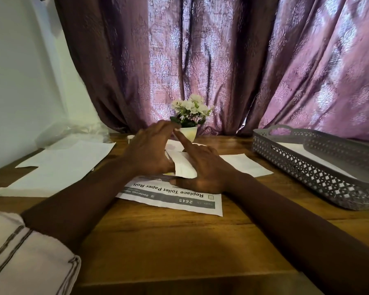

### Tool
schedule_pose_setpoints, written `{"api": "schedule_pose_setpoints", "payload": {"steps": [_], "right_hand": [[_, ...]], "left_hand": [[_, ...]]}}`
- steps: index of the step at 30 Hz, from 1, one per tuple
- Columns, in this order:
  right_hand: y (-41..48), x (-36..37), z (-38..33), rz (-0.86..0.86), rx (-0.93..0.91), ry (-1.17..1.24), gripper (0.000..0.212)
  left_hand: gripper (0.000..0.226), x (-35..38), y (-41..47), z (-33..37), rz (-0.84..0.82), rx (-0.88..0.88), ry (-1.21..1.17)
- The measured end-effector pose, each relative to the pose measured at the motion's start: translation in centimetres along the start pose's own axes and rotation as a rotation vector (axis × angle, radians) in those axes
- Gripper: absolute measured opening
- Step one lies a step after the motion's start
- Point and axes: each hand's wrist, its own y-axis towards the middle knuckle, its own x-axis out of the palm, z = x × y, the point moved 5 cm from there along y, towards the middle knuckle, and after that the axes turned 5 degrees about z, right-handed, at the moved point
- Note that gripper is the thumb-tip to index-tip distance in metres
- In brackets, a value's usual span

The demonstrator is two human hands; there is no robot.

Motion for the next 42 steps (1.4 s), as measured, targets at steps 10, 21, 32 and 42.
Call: {"api": "schedule_pose_setpoints", "payload": {"steps": [10, 21, 32, 42], "right_hand": [[0.1, -0.1, -0.6, -0.005, 0.044, 0.161, 0.118], [0.1, -2.6, 1.3, 0.254, 0.048, -0.137, 0.105], [-0.2, -3.4, 3.2, 0.410, 0.123, -0.173, 0.099], [-0.4, -3.1, 3.7, 0.483, 0.130, -0.023, 0.094]], "left_hand": [[0.079, -0.8, -0.2, 0.2, 0.132, 0.127, 0.139], [0.043, -0.2, -0.5, -3.7, 0.150, -0.104, -0.216], [0.044, 2.3, -1.2, -3.7, -0.160, -0.208, -0.184], [0.067, 3.1, -1.1, -3.1, -0.196, -0.187, -0.015]]}}
